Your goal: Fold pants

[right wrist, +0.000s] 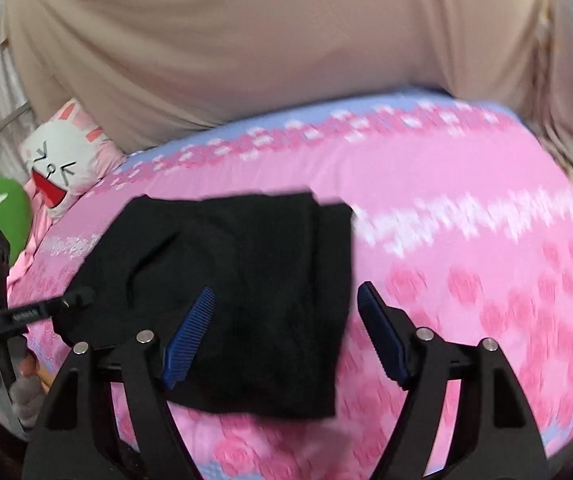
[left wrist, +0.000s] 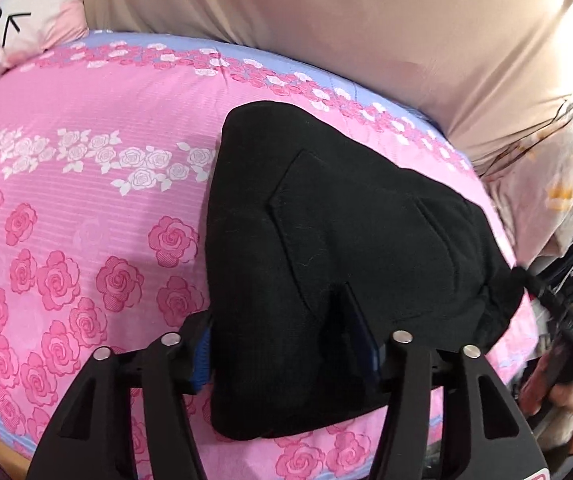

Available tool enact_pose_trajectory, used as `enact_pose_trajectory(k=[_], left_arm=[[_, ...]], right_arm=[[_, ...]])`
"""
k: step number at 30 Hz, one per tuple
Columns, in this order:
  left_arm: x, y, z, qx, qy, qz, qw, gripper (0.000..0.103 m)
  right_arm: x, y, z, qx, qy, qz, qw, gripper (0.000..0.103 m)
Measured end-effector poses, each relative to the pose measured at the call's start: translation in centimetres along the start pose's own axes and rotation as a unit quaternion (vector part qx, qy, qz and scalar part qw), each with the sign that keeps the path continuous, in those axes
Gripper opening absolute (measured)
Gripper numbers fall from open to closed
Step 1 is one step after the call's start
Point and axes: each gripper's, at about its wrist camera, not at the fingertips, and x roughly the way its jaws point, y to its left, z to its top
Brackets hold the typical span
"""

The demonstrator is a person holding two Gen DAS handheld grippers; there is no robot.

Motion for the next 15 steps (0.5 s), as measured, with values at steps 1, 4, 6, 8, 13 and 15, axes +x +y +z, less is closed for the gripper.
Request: enact_pose_trajectory(k=[1, 4, 6, 8, 13, 15], left_arm=[[0.1, -0.1, 0.0, 0.001, -0.001, 0.005, 1.0000, 0.058], [0.1, 0.2, 0.0, -0.004, 0.001, 0.004, 1.0000, 0.059], [0.1, 0.3, -0.1, -0.006, 0.002, 0.004, 1.0000, 0.059], [0.1, 0.1, 0.0, 0.000, 0.003, 0.012, 0.9999, 0.060], [0.3, -0.3, -0.2, 0.011, -0.005, 0.018, 0.9998, 0.068], [0.3, -0.6, -0.3, 0.015, -0.009, 0.022, 0.9996, 0.070]], right_arm=[[0.9, 0.4, 0.4, -0.005, 0.005, 0.000, 1.000, 0.072], [4.6, 1.1, 1.1, -0.025, 0.039, -0.017, 0.999, 0.026], [5.1, 2.4, 1.4, -0.051, 0.032, -0.043, 0.997, 0.009], [3.9, 3.7, 1.8, -0.079, 0.011, -0.069, 0.994, 0.008], [6.0, 1.4, 1.1, -0.066, 0.037, -0.105, 0.992, 0.011], [7.1, 1.3, 0.0, -0.076, 0.038, -0.115, 0.990, 0.016]])
